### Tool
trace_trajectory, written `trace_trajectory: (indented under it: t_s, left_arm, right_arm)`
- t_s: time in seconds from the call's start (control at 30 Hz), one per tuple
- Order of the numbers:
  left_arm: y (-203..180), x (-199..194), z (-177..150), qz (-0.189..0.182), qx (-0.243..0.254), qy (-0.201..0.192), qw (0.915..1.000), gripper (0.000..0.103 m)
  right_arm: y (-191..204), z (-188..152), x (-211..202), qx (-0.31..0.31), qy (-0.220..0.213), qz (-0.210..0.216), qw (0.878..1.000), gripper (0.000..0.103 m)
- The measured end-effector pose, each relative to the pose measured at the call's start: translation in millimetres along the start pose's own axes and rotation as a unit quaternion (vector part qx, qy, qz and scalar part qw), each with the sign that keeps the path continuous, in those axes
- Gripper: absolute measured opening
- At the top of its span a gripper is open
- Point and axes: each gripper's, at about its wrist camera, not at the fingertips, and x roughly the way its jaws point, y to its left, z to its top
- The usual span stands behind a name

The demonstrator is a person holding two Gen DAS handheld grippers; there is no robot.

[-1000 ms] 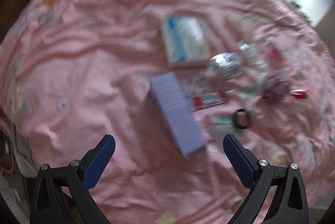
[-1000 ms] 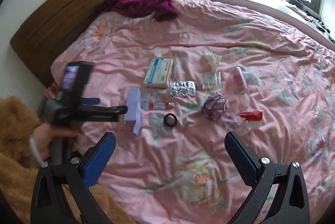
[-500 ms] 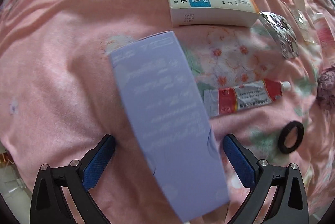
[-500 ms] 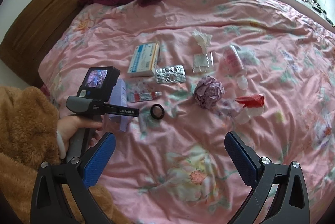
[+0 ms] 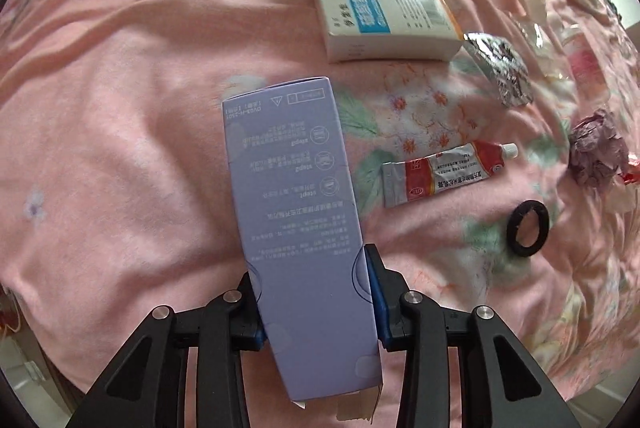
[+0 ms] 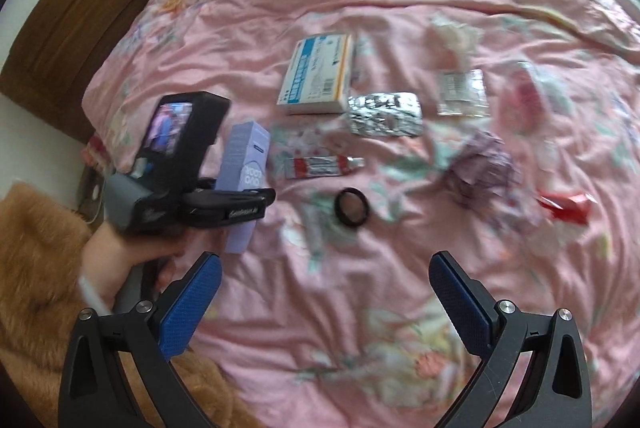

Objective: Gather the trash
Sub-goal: 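Carry the lavender box in the left tool over the pink-rimmed bin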

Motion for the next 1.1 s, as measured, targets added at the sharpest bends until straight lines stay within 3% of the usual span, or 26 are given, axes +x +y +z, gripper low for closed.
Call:
trace_trajectory:
  t_s: [0.2,0.5,0.83,0.93,1.1]
  left_arm:
    - [24,-27,-26,0.007,-0.005,-0.006,0.9999,0.040]
    - [31,-13,-42,-0.005,0.003,-0.015,0.9999,0.041]
    - [57,-5,-64,-0.019,-0.002,-0.022,0.9996,0.041]
    - [53,0,-58,-0.020,-0.001,-0.022,0.9996,0.041]
    - [43,3,-51,-0.018,-0.002,-0.022,0.9996,0.041]
  right_arm:
    - [-13,28,63,0.026,0.061,-0.002,0.998,0.103]
    - [-22,36,132,0.063,0.102,-0.058,0.991,0.103]
    - [-37,26,159,0.106,0.114,-0.080,0.985,0.103]
    - [-36,28,163,0.109,0.119,-0.066,0.985,0.103]
    - [-49,27,156,0.110,0.097,-0.076,0.986,0.073]
